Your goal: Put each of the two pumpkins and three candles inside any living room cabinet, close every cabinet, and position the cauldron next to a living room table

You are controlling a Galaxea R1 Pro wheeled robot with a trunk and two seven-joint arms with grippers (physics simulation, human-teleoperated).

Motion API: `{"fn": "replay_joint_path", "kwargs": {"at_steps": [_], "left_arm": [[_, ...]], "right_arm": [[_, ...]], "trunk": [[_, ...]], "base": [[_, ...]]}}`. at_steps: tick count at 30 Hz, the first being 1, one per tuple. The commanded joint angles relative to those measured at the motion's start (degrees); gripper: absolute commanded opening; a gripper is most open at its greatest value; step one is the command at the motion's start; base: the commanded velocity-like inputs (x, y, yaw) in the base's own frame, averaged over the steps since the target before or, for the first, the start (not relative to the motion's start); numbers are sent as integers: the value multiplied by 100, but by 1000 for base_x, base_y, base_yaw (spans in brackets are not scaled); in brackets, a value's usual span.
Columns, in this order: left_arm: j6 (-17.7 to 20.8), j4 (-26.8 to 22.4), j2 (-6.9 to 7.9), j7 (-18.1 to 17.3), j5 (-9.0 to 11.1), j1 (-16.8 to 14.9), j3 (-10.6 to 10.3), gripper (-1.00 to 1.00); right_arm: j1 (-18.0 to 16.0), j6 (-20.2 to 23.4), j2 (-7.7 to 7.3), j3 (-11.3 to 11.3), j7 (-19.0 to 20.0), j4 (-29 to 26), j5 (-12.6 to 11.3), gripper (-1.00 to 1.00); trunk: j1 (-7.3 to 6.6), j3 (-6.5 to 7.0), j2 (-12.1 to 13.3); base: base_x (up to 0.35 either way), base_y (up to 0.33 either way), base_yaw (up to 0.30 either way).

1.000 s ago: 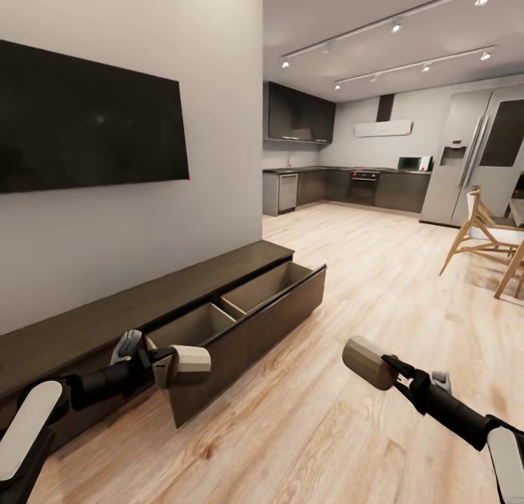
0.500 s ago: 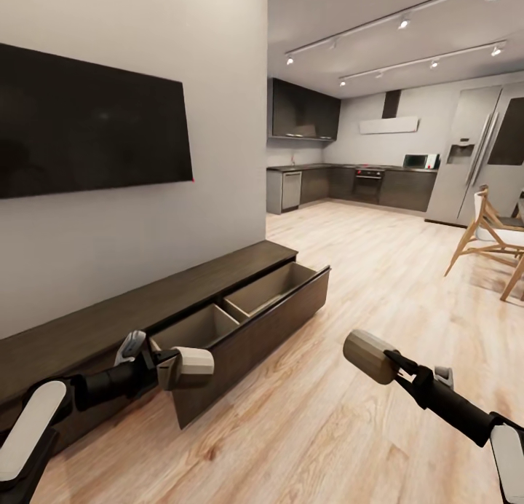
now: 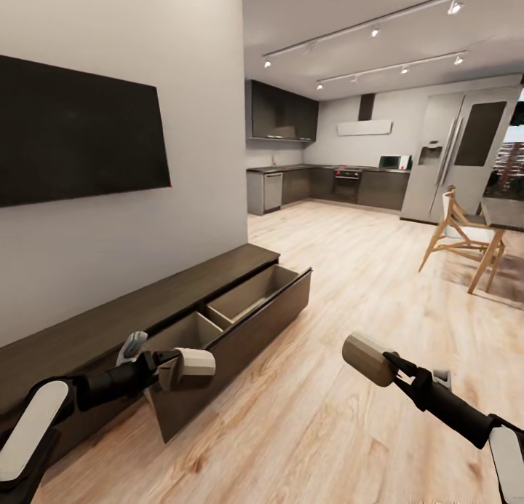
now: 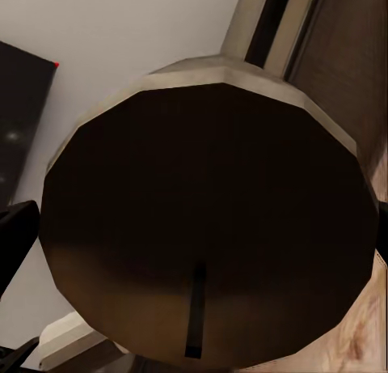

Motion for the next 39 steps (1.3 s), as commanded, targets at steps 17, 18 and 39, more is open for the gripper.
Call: {"fn": "replay_joint_path", "kwargs": {"at_steps": [17, 18, 39], "left_arm": [[18, -48, 18, 56, 231, -2, 9, -100], [18, -49, 18, 56, 231, -2, 9, -100], [18, -35, 18, 57, 236, 3, 17, -100]], "right_arm": [[-7, 18, 2, -9, 36, 190, -1, -100], [-7, 18, 2, -9, 36, 220, 1, -100], [-7, -17, 2, -8, 63, 282, -2, -100]], "trunk": [[-24, 12, 39], [-24, 11, 39], [-24, -30, 39]], "base": [[46, -15, -268], [255, -124, -269], [203, -5, -258]]}}
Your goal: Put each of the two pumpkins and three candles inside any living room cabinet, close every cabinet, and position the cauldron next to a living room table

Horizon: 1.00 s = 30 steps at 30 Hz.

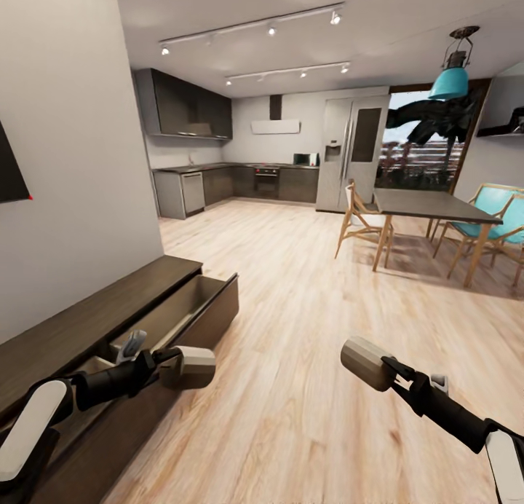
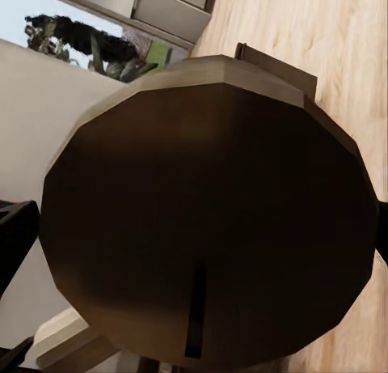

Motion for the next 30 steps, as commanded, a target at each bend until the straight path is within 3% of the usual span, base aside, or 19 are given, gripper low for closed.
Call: {"fn": "replay_joint_path", "kwargs": {"at_steps": [1, 11, 18, 30], "left_arm": [[18, -6, 1, 56, 75, -2, 6, -100], [18, -2, 1, 56, 75, 1, 6, -100], [18, -1, 1, 56, 62, 0, 6, -100], [18, 14, 1, 56, 43, 1, 6, -100]], "right_arm": [[-7, 37, 2, -10, 19, 0, -9, -100], [-7, 29, 2, -10, 19, 0, -11, -100], [-7, 6, 2, -10, 5, 2, 10, -100], [-7, -149, 5, -10, 10, 0, -2, -100]], "trunk": [[-2, -7, -3], [-2, -8, -3], [-2, -8, -3], [-2, -8, -3]], "base": [[-97, 161, -107], [26, 107, -19], [206, 200, 0], [235, 14, 0]]}}
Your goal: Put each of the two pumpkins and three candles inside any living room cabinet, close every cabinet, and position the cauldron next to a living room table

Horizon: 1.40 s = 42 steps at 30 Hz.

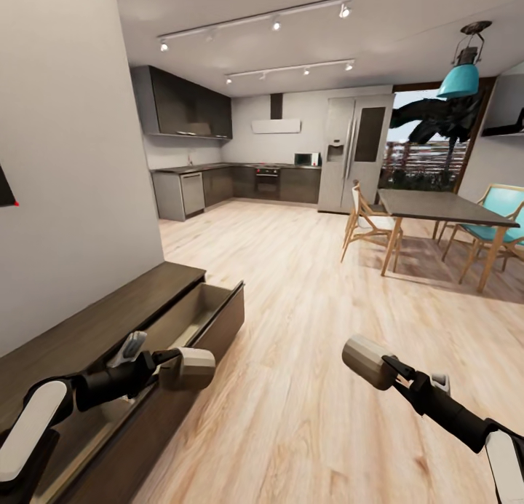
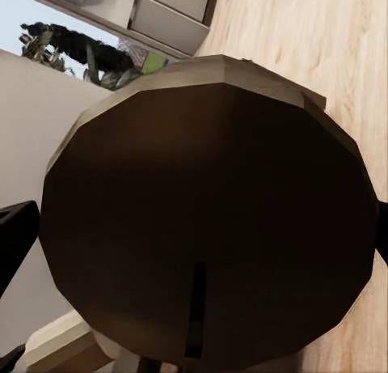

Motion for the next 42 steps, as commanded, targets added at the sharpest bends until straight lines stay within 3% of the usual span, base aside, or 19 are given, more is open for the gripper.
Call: {"fn": "replay_joint_path", "kwargs": {"at_steps": [1, 22, 42], "left_arm": [[15, -4, -1, 57, 108, -6, 4, -100], [15, -3, -1, 57, 109, -6, 4, -100], [15, 0, -1, 65, 93, -4, 4, -100]], "right_arm": [[-6, 44, -1, -12, 20, -1, -46, -100], [-6, 35, -3, -18, 16, 260, -43, -100], [-6, 25, 2, -18, 15, 256, -36, -100]], "trunk": [[1, -6, -3], [1, 16, -3], [1, 16, -3]], "base": [[230, 0, 0], [166, 65, -96], [329, 2, -112]]}}
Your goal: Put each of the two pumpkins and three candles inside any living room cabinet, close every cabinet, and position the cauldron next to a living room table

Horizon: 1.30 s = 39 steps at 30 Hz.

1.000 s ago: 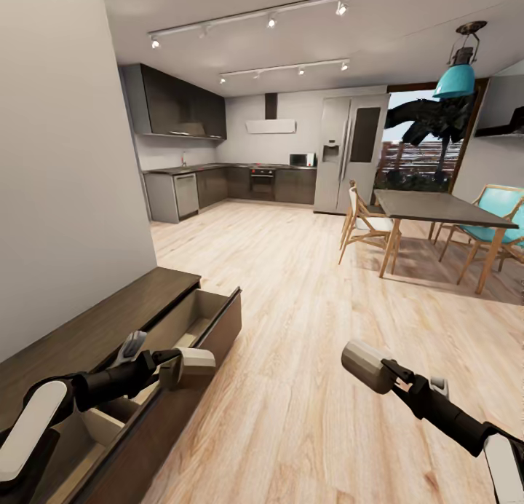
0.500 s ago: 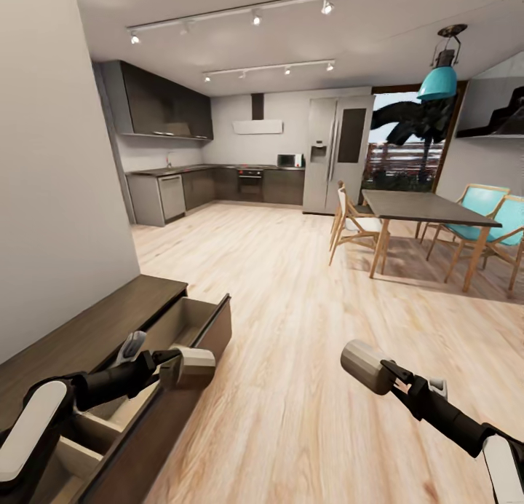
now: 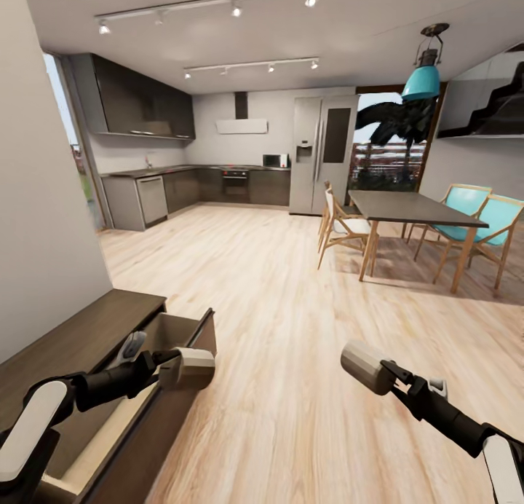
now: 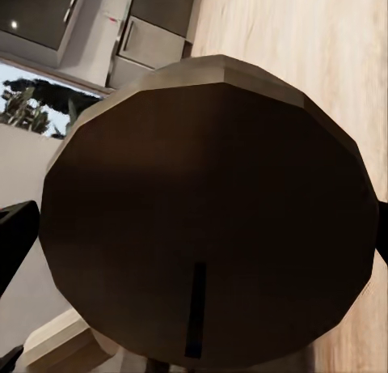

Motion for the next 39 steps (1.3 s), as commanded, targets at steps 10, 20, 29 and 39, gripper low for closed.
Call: {"fn": "replay_joint_path", "kwargs": {"at_steps": [10, 20, 29, 39], "left_arm": [[15, -5, 0, 57, 101, -4, 5, -100], [15, -1, 0, 57, 102, -4, 5, -100], [15, 0, 0, 57, 93, -4, 5, -100], [15, 0, 0, 57, 93, -4, 5, -100]], "right_arm": [[-6, -128, 5, -11, 4, -14, -23, -100], [-6, -339, -1, -5, -24, 4, -30, -100], [-6, -358, 6, -3, -45, 5, -32, -100], [-6, -351, 6, -4, -68, -4, -24, -100]], "trunk": [[3, -6, -3], [3, -6, -3], [3, -6, -3], [3, -6, -3]], "base": [[335, -36, -9], [335, -59, 0], [336, -1, 0], [340, -18, 0]]}}
